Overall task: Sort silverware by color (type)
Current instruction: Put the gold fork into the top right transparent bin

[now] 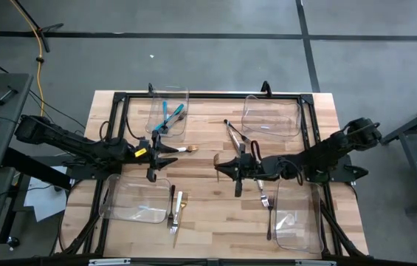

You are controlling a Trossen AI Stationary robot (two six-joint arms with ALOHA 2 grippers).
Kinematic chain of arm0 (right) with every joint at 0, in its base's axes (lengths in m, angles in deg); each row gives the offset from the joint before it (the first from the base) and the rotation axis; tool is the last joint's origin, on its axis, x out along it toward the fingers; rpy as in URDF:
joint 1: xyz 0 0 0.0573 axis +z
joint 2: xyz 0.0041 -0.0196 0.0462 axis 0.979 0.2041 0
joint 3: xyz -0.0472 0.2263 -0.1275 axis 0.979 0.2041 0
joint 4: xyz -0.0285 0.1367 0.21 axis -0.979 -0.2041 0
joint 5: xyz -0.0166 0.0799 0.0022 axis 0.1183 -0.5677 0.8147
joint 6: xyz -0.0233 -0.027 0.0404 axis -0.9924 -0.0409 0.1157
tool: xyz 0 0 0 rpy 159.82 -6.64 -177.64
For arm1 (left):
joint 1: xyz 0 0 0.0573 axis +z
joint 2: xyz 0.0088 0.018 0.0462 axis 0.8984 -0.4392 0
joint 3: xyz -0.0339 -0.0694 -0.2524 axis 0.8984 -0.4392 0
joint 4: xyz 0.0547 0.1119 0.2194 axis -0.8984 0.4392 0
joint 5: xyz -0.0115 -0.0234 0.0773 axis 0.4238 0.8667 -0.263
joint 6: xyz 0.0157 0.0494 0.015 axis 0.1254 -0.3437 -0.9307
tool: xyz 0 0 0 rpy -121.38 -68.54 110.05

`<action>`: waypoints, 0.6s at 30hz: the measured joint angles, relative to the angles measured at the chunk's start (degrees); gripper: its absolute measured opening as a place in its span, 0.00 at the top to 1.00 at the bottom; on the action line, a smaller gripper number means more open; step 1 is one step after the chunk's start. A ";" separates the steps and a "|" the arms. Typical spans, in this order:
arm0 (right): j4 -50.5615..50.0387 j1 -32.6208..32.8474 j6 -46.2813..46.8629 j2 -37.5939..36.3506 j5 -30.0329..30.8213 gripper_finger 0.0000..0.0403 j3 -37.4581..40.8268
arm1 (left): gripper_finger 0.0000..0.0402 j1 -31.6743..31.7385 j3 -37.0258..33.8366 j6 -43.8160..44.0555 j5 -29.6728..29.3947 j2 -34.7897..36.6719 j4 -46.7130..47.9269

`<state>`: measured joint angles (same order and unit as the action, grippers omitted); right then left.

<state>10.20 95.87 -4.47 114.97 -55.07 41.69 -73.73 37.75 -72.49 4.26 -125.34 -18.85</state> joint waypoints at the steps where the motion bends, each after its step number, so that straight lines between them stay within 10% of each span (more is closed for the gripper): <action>1: -0.09 0.00 0.01 0.00 -0.01 0.99 0.00 | 0.66 0.00 0.00 0.01 0.00 0.00 0.02; 18: -2.88 -0.31 -5.94 0.07 1.89 0.99 -1.04 | 0.66 0.00 0.00 0.03 0.00 -0.02 0.65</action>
<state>7.32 95.56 -10.41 115.03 -53.18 40.65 -73.73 37.75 -72.45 4.26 -125.37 -18.21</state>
